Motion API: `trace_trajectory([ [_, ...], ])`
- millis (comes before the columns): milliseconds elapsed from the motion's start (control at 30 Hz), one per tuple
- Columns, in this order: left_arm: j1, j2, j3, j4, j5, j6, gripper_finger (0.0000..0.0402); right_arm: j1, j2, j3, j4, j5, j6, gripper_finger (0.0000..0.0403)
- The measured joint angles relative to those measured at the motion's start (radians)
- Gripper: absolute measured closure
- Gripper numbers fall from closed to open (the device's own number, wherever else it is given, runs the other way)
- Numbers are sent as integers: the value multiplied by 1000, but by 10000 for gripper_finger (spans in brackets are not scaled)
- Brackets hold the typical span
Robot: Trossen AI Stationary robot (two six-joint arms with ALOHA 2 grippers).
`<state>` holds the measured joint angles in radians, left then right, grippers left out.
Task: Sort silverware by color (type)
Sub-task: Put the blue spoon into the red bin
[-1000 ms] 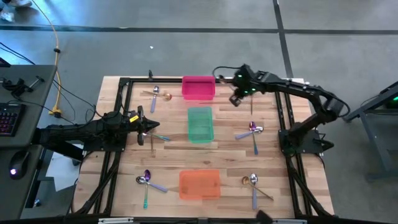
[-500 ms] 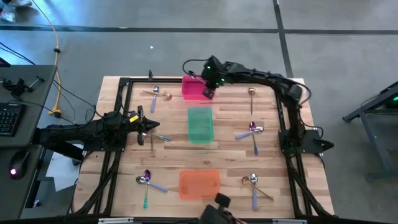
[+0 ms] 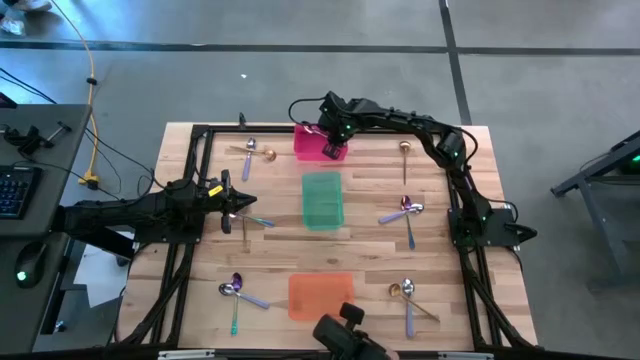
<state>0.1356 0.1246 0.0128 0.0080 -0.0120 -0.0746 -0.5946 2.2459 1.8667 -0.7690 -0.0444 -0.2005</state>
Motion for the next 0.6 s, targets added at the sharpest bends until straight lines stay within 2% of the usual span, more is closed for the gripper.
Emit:
trace_trajectory([
  [600,0,0,0,0,0,8,401,-20,25,-2,4,-13,1,345],
])
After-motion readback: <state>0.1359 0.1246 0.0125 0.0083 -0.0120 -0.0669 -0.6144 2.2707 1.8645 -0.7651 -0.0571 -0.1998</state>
